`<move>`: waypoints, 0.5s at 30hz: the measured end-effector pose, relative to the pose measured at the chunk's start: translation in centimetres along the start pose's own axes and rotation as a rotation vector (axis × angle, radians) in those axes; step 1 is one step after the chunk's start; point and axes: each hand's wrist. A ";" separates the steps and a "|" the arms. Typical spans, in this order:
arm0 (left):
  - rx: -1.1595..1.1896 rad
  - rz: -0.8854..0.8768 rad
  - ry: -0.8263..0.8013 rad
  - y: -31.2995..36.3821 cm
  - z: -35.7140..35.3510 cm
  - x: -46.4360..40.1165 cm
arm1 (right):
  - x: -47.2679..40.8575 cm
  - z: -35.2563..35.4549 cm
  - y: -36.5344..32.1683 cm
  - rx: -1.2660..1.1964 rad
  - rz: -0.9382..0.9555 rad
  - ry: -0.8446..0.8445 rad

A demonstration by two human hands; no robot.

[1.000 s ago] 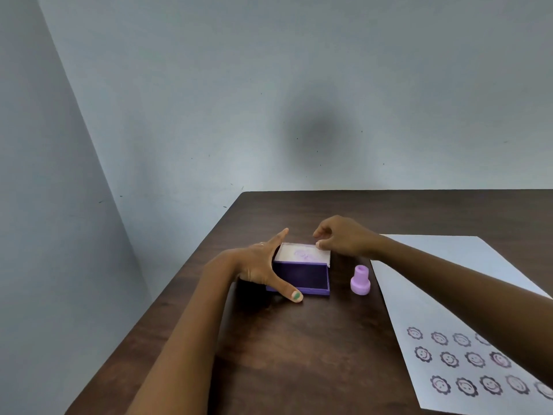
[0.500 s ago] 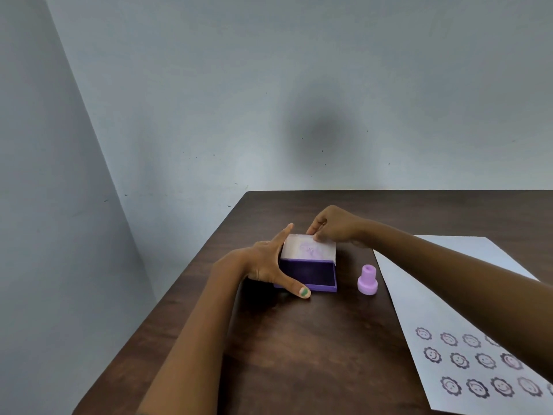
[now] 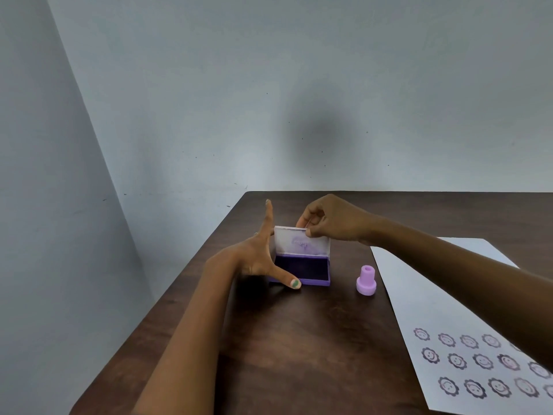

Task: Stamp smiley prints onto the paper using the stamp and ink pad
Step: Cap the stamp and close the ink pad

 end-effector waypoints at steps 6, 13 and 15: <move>-0.135 0.064 -0.061 -0.5 1.1 0.3 | 2.1 -1.1 -0.5 0.131 0.089 -0.029; -0.173 0.072 -0.100 -0.4 1.5 0.7 | 4.2 -3.1 -0.3 0.281 0.200 0.030; -0.163 0.064 -0.102 -0.4 1.5 0.6 | 4.4 -3.2 -0.3 0.292 0.203 0.027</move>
Point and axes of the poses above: each hand's wrist, its own x-axis away from the middle knuckle, its own z-axis out of the back of the hand, y = z × x, and after that the axes turned 3 degrees about -y, right-handed
